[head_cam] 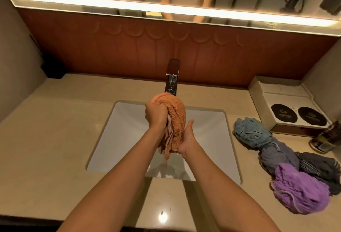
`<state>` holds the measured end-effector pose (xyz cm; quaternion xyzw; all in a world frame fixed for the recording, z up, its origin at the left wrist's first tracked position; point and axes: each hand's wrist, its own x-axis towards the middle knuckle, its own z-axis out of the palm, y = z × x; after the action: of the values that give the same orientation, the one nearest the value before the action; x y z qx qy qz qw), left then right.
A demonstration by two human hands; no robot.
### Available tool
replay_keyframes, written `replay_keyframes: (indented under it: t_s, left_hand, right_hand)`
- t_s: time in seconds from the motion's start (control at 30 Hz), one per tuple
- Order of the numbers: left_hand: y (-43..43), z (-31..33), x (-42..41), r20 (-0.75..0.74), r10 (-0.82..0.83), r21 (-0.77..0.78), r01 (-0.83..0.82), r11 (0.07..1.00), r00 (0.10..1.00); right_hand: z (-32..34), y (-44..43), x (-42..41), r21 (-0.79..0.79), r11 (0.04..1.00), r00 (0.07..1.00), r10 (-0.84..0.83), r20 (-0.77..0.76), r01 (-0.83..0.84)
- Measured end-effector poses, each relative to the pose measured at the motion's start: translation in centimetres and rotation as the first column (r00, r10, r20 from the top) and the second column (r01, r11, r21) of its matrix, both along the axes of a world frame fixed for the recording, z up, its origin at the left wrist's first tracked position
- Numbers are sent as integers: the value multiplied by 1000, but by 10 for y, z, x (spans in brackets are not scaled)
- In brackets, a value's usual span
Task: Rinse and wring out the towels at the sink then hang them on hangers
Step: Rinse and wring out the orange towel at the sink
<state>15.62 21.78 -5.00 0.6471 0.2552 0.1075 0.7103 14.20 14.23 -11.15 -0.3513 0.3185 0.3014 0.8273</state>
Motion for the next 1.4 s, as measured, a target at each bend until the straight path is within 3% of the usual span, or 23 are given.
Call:
replay_keyframes:
  t_s: [0.13,0.2,0.33,0.43,0.5,0.57,0.6,0.63,0.67,0.7,0.77,0.87,0.93,0.97,1.03,1.1,1.17,1.3,1.4]
  left_hand:
    - [0,2,1,60,-24,-193,35,981,998]
    - [4,3,1,67,-51,-189,63,980,996]
    - [30,-2,12,-10,-207,-81,206,975,978]
    - [50,-6,14,-130,-463,-6,466,885,877]
    - [62,-14,9,-107,-675,50,682,730,730]
    - [73,-29,4,-115,-813,377,782,496,570]
    - [78,-39,4,-177,-829,635,705,316,531]
    - [81,-51,6,-202,-820,847,516,129,535]
    - [83,-63,9,-160,-822,961,277,-3,547]
    - [83,-73,14,-91,-829,995,86,-51,552]
    - [80,-81,26,37,-862,995,-98,-15,506]
    - [74,-68,43,49,-896,993,-119,-4,441]
    - [65,-60,50,-3,-846,997,-65,-45,533]
    - [61,-58,48,-49,-800,998,5,-57,598]
    - [54,-57,38,-175,-708,973,228,-19,685]
    - [48,-60,33,-273,-690,881,462,99,670]
    - [44,-53,32,-297,-735,777,602,186,610]
    - [38,-40,36,-355,-789,525,805,275,501]
    - [38,-43,35,-284,-847,264,885,382,450]
  right_hand:
    - [-8,21,-4,161,983,994,-94,50,85]
    - [-11,20,2,208,961,975,-205,82,184]
    - [2,4,26,94,966,945,-257,204,242]
    - [11,-1,36,-19,968,949,-242,202,251]
    - [13,-7,39,-96,964,960,-230,158,246]
    - [15,-14,40,-183,960,976,-198,93,212]
    - [17,-16,39,-190,963,981,-183,61,192]
    - [20,-17,36,-225,962,987,-152,41,158]
    - [19,-17,34,-278,953,993,-107,53,118]
    - [19,-16,32,-362,928,995,-59,82,85]
    - [26,-7,24,-435,899,991,14,134,46]
    - [32,-1,27,-379,925,986,65,153,-2]
    - [30,-4,35,-197,979,991,-29,134,56]
    - [24,-5,40,-312,946,992,-48,120,83]
    - [14,-10,48,-491,860,989,-101,109,141]
    - [12,-14,53,-848,494,976,-6,219,194]
    - [15,-19,53,-908,311,928,157,339,279]
    - [10,-29,65,-910,180,786,460,414,374]
    - [8,-30,78,-858,161,596,657,462,487]
